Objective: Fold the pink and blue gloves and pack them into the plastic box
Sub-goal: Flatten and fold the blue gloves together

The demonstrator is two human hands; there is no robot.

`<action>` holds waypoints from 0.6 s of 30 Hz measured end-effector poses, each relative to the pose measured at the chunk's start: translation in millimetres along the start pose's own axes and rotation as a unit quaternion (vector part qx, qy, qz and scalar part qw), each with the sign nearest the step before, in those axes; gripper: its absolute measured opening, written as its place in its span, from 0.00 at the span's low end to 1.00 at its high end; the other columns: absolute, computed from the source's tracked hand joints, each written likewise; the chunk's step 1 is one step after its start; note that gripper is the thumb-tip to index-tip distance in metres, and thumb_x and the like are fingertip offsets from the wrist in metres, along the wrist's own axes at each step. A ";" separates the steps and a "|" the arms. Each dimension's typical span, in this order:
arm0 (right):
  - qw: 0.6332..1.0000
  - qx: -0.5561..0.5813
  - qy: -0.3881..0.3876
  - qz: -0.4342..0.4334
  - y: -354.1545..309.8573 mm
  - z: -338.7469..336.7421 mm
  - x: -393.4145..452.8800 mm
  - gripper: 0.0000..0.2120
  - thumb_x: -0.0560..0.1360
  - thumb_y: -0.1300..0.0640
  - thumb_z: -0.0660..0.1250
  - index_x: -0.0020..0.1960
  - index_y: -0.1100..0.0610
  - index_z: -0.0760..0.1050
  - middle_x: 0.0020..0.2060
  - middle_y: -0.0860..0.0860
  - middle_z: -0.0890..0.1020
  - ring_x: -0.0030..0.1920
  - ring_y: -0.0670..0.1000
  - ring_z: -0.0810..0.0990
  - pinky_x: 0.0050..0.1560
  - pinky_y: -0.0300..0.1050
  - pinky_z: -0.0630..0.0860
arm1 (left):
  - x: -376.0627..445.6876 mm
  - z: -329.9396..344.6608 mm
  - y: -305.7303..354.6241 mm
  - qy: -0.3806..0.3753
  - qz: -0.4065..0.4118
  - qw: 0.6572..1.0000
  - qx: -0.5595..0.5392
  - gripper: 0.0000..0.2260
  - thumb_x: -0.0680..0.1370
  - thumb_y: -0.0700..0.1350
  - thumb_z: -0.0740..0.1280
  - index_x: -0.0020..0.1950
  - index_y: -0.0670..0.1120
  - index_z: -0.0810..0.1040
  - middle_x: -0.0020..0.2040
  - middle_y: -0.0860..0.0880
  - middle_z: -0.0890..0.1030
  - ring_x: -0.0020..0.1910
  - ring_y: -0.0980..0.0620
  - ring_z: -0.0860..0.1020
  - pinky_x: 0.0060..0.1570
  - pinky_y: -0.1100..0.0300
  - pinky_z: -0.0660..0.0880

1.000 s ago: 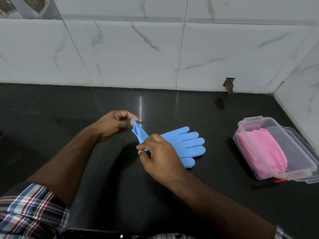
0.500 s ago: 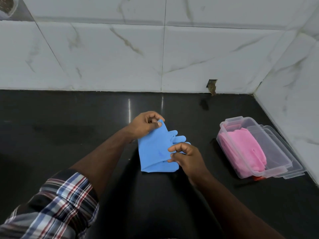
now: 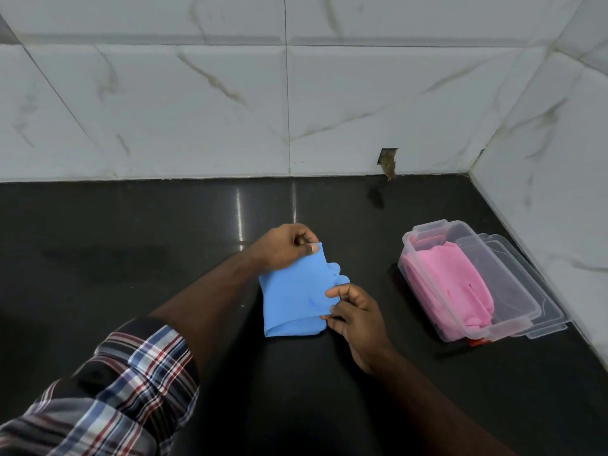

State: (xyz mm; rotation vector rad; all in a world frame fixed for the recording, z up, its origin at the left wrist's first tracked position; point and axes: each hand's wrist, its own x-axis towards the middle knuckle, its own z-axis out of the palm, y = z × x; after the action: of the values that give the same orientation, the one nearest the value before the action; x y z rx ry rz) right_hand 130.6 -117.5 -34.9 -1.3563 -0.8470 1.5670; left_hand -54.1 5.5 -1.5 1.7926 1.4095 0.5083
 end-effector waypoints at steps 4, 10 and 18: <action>0.999 0.033 -0.002 0.011 3.0 -0.9 2.1 0.17 0.74 0.73 0.59 0.43 0.56 0.82 0.32 0.50 0.76 0.36 0.46 0.79 0.44 0.42 0.80 | -8.0 -9.8 -20.0 0.033 -0.045 0.998 0.018 0.10 0.79 0.57 0.68 0.47 0.52 0.81 0.47 0.53 0.85 0.47 0.55 0.82 0.50 0.56 0.77; 0.998 -0.060 0.013 -0.029 -6.1 -0.9 4.8 0.10 0.74 0.66 0.66 0.40 0.56 0.83 0.37 0.52 0.82 0.38 0.50 0.82 0.40 0.42 0.80 | -21.5 11.6 -47.2 0.213 -0.060 0.975 -0.016 0.13 0.80 0.55 0.66 0.46 0.48 0.82 0.41 0.47 0.84 0.43 0.50 0.81 0.45 0.54 0.75; 0.971 -0.231 0.018 -0.063 -31.5 -8.9 28.9 0.07 0.71 0.53 0.76 0.47 0.52 0.81 0.36 0.48 0.84 0.33 0.47 0.84 0.31 0.38 0.75 | -17.0 21.5 -42.6 0.238 -0.073 0.965 0.085 0.23 0.77 0.67 0.56 0.41 0.50 0.76 0.32 0.53 0.79 0.36 0.51 0.79 0.36 0.55 0.72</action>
State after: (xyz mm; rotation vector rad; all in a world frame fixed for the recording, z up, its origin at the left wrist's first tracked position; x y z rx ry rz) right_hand 144.2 -79.0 -19.2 -1.6102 -1.3068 1.2880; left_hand -70.5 -14.4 -45.1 1.7490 1.9489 0.7975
